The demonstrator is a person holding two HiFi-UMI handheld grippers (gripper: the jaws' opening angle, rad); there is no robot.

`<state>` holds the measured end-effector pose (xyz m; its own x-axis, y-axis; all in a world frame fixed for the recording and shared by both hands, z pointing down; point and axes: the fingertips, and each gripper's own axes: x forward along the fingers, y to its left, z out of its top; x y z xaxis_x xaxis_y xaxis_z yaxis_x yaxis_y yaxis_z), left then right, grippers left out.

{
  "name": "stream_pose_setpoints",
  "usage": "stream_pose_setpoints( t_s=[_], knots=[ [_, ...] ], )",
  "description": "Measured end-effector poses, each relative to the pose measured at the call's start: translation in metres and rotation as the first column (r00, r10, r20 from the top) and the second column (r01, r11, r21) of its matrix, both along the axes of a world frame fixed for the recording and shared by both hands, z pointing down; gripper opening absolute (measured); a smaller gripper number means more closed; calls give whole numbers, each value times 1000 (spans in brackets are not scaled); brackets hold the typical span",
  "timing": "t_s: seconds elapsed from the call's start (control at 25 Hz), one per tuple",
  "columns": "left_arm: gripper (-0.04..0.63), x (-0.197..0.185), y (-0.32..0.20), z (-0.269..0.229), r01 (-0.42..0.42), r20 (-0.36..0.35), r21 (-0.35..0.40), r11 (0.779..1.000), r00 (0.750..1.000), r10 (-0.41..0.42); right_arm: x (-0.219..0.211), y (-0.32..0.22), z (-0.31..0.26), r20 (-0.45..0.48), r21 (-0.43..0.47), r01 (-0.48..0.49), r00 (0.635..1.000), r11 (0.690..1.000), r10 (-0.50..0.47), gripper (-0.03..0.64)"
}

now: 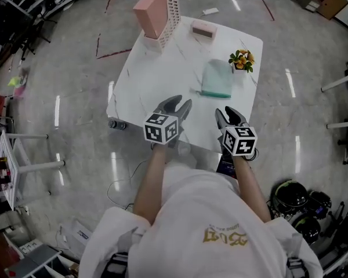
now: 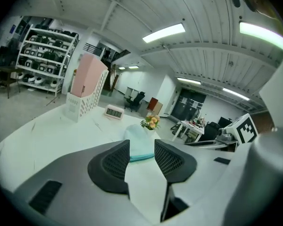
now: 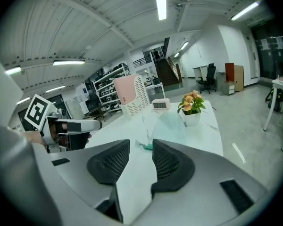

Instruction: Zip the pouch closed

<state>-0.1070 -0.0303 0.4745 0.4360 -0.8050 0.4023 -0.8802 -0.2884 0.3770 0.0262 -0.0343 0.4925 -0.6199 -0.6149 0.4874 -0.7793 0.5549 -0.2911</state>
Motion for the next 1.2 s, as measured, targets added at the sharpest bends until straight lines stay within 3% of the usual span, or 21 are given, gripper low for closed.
stream_pose_setpoints(
  t_s=[0.2, 0.64, 0.84, 1.2],
  knots=[
    [179, -8, -24, 25, -138, 26, -54, 989, 990, 139, -20, -17, 14, 10, -41, -84, 996, 996, 85, 147],
    [179, -1, -51, 71, -272, -1, -133, 953, 962, 274, -11, -45, 25, 29, -105, -217, 975, 970, 221, 147],
    [176, 2, -60, 90, -302, 92, -162, 940, 943, 319, -9, -48, 36, 23, -127, -205, 978, 970, 209, 149],
    [176, 11, -70, 115, -326, 161, -236, 915, 916, 368, -9, -54, 64, -5, -186, -156, 987, 970, 158, 147]
  ],
)
